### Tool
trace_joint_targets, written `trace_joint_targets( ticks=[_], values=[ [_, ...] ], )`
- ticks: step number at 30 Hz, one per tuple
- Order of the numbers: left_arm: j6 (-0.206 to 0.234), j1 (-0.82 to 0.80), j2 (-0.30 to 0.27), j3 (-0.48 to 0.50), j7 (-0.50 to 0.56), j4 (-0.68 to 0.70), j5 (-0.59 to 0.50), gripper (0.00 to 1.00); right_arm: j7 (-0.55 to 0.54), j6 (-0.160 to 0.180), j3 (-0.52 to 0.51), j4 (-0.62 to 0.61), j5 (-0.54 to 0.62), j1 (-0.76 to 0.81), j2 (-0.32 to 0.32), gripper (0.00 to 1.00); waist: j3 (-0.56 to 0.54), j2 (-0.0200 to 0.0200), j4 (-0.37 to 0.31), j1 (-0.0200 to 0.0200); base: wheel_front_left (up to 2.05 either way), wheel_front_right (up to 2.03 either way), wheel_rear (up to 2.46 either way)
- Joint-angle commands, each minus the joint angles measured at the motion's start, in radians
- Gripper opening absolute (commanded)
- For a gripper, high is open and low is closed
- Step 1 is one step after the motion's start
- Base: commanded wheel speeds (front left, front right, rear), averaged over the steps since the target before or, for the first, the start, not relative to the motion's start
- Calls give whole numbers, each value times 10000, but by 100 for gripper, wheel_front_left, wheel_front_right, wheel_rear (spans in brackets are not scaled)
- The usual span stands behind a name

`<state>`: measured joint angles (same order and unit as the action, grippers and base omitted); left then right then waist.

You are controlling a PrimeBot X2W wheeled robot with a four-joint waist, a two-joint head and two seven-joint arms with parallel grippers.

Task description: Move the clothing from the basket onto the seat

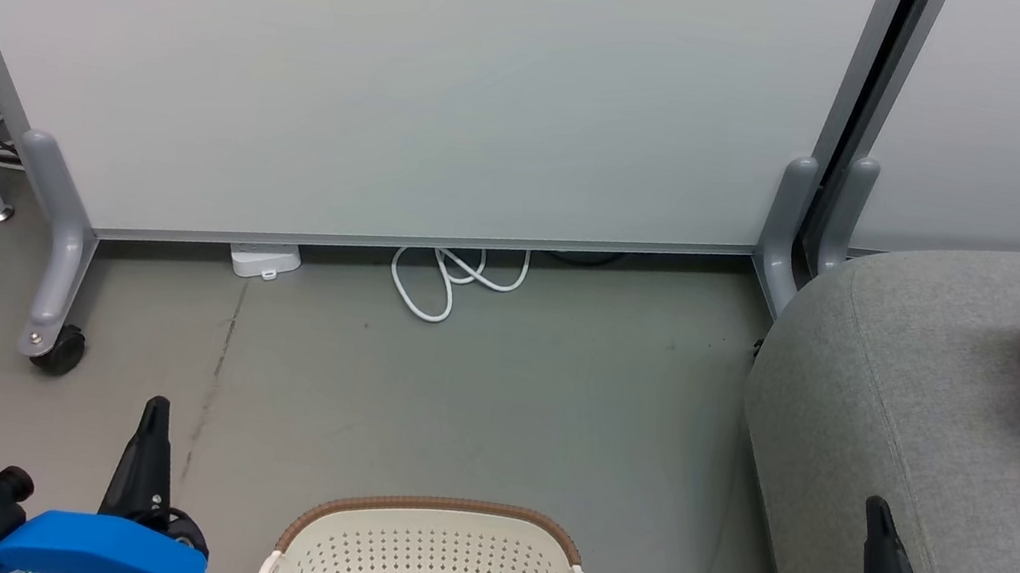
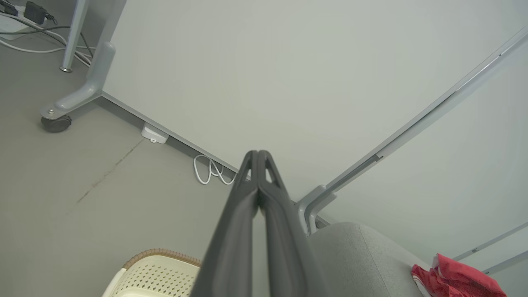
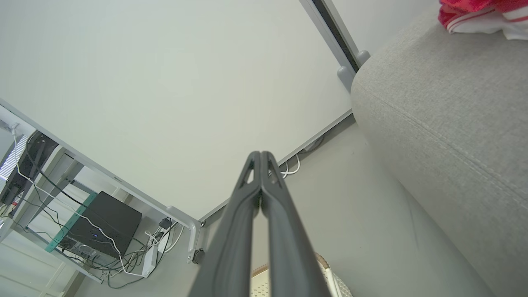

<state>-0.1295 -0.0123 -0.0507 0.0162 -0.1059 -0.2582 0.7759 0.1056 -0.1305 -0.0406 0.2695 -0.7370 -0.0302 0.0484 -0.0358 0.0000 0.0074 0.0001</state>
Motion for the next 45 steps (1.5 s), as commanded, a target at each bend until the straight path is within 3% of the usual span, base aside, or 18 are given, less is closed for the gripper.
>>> trace_joint_targets(
  ticks=[1,45],
  values=[
    [-6,-343,-32,52,59,147,267,0,-89,-2,-50,-155,-298,-313,23,0,4,0,-1,-1,0,0,0],
    [-14,-776,-33,613,1356,158,5188,0,-1386,-3,-477,-232,-5428,-634,28,0,200,0,-38,-1,0,0,0]
  ],
)
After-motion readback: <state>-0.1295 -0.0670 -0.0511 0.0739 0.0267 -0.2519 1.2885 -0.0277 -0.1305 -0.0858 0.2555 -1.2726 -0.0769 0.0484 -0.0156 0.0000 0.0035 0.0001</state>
